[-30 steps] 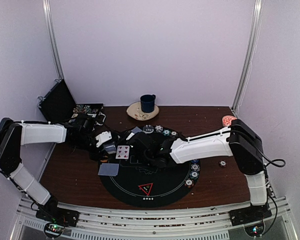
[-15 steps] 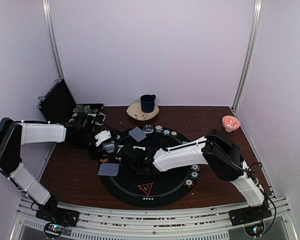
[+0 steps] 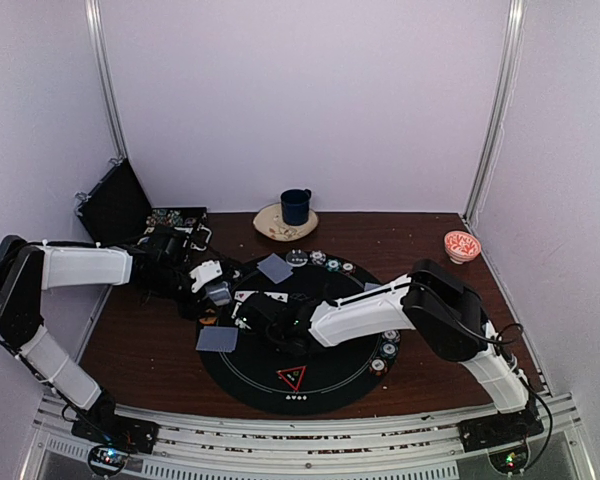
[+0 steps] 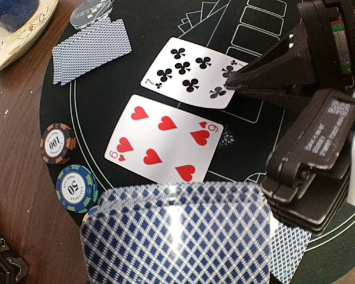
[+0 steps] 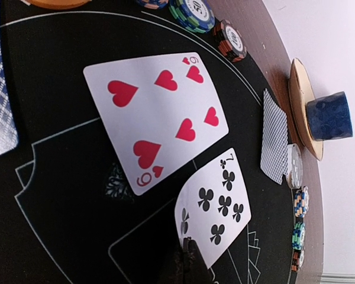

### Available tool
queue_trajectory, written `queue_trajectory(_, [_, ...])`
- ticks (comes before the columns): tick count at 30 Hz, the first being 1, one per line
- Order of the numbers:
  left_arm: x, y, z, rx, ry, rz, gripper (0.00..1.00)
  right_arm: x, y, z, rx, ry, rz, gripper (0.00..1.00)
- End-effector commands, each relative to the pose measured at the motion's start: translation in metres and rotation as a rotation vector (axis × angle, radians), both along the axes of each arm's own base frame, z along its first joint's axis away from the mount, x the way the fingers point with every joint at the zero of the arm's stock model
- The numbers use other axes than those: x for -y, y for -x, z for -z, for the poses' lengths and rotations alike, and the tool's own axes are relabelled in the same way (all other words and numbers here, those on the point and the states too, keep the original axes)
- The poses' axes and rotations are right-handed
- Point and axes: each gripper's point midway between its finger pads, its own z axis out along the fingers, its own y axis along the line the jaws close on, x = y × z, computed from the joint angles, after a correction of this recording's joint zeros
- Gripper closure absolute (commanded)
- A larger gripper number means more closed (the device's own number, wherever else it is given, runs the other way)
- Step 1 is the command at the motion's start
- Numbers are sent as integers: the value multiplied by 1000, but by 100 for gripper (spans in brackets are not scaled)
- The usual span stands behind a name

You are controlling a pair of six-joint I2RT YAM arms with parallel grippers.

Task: Distribute texas hold em gaming equipment
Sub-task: Flop the poker card in the community card area.

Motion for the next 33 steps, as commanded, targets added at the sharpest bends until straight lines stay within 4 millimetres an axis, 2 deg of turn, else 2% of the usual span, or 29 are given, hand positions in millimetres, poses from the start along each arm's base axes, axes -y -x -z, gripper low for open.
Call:
queue_trajectory(1, [5,-12,-13,40,36,-5,66,-2,3,-2,-9,2,-40,100])
queue_trajectory(8, [5,-11,-15,42,42,-1,66,0,3,5,-4,21,-45,100])
queue_trajectory(16, [6,-12,-13,36,42,-1,66,3,5,3,-2,22,-51,100])
queue_trajectory(19, [6,-12,-13,36,43,-1,66,3,5,-1,1,18,-52,90])
queue_trajectory(27, [6,-12,-14,36,44,-2,66,2,9,-10,-5,4,-64,86])
queue_trajectory(33, [6,-12,-14,37,43,-1,66,-1,16,-12,-6,7,-85,77])
